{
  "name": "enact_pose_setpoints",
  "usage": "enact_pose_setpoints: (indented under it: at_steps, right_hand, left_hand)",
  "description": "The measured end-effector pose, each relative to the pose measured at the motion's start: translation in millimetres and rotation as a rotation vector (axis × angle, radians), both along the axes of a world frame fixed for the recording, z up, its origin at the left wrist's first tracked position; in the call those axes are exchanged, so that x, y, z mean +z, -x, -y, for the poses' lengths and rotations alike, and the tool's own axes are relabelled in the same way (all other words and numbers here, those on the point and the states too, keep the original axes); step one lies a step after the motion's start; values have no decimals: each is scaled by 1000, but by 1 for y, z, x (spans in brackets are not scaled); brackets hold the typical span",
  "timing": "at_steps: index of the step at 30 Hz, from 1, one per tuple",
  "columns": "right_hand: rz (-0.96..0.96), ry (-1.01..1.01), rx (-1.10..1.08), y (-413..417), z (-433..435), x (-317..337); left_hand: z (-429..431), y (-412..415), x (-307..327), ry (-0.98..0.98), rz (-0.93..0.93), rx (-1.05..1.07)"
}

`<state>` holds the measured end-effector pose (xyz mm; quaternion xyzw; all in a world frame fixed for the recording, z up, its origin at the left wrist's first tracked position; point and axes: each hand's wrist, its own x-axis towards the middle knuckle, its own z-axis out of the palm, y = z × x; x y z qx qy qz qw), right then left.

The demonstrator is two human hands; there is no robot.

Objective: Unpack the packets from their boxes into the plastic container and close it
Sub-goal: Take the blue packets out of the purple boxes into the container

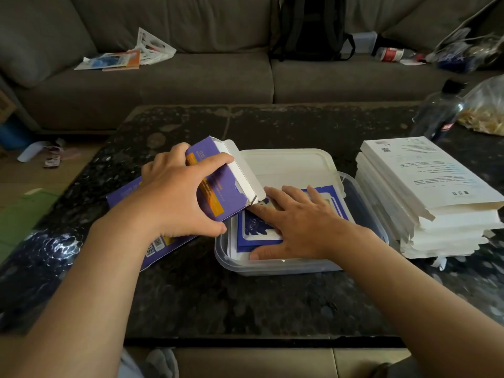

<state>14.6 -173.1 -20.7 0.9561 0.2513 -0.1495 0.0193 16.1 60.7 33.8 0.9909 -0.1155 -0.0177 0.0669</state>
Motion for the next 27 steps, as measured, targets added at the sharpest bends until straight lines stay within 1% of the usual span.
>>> enact_pose_setpoints:
  at_steps: [6, 8, 9, 13, 14, 15, 17, 18, 19, 20, 21, 24, 27]
  right_hand:
    - [-7, -37, -8, 0, 0, 4]
    - [-36, -59, -31, -2, 0, 8]
    - [-66, -110, -45, -2, 0, 13]
    - [-298, -518, -197, 3, 13, 48]
    - [-294, -580, -231, 4, 17, 54]
    - [-241, -639, -262, 4, 21, 56]
    - [-30, -816, -348, 2, 23, 54]
    - [46, -912, -381, 2, 22, 54]
    - [76, -992, -402, 2, 21, 52]
    - [63, -1043, -409, 3, 19, 52]
    - [28, -1063, -403, 3, 16, 52]
    - [-62, -1030, -370, 3, 7, 52]
    - [-64, -994, -392, -1, 3, 48]
  left_hand:
    - [2, 0, 0, -8, -9, -12]
    - [2, 0, 1, 2, -10, -24]
    - [3, 1, 2, 10, -11, -27]
    - [5, 2, 4, 44, -7, -68]
    - [6, 2, 3, 43, -6, -84]
    - [8, 2, 3, 48, -5, -98]
    - [12, 3, 4, 71, 16, -123]
    - [14, 3, 4, 77, 33, -135]
    - [15, 3, 4, 78, 48, -147]
    - [17, 3, 4, 78, 61, -162]
    - [19, 4, 3, 79, 72, -180]
    - [25, 7, 2, 72, 110, -239]
    - [29, 9, 2, 44, 159, -277]
